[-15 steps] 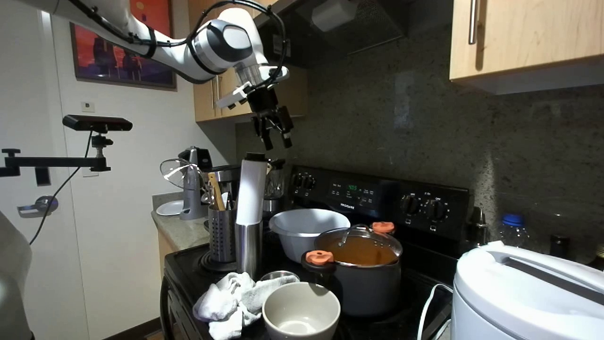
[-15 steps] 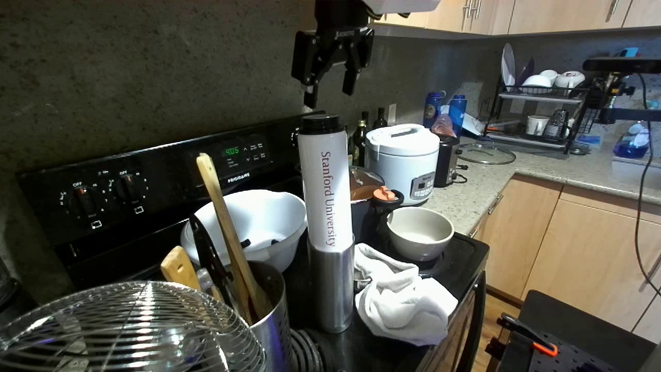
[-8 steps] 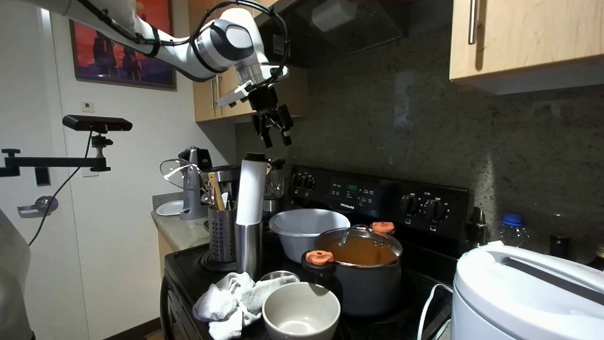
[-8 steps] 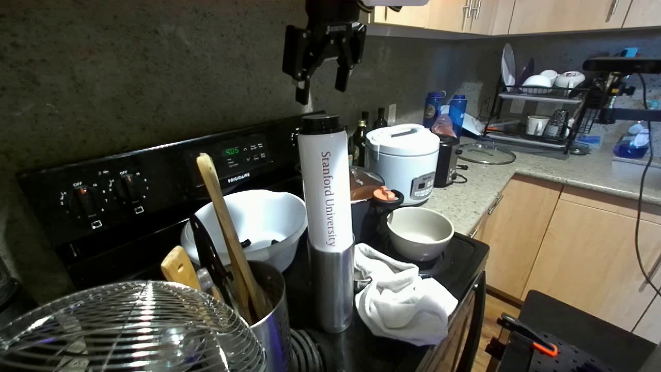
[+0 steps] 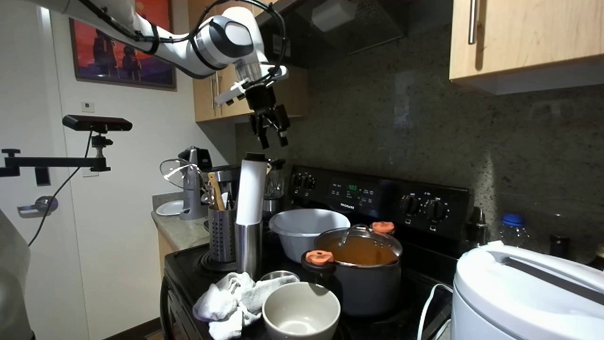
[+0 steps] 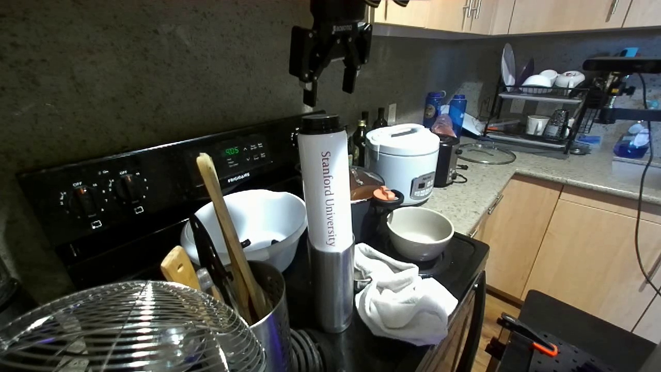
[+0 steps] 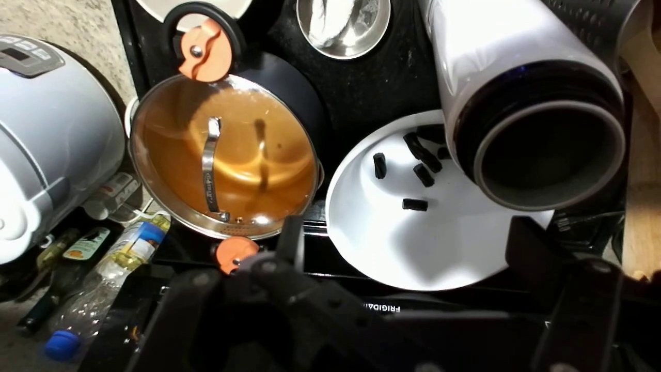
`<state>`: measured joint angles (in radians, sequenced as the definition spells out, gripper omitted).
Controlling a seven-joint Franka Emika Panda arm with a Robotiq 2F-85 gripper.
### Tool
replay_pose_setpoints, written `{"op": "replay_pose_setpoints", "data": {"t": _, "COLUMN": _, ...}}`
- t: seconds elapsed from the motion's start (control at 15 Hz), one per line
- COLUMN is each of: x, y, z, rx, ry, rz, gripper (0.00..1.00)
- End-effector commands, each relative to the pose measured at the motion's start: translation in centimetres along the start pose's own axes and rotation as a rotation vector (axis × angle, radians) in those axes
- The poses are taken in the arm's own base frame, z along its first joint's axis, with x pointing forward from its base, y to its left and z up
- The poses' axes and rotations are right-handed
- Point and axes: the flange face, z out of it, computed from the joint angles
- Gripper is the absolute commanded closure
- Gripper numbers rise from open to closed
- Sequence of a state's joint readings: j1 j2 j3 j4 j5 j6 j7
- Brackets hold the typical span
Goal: Put the white flask on the table
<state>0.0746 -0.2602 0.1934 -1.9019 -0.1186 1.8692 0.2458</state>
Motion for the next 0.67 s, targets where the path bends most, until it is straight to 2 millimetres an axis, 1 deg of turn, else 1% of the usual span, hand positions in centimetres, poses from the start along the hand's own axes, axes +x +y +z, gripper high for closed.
{"op": "replay_pose_setpoints", "data": {"t": 0.0, "x": -0.61, "y": -0.05, "z": -0.16, "rx": 0.015, "ry": -0.036, "rz": 0.025, "gripper": 0.0}}
{"op": "replay_pose_setpoints", "data": {"t": 0.6, "x": -1.29, "y": -0.2, "z": 0.36, "rx": 0.023, "ry": -0.088, "rz": 0.028, "gripper": 0.0}}
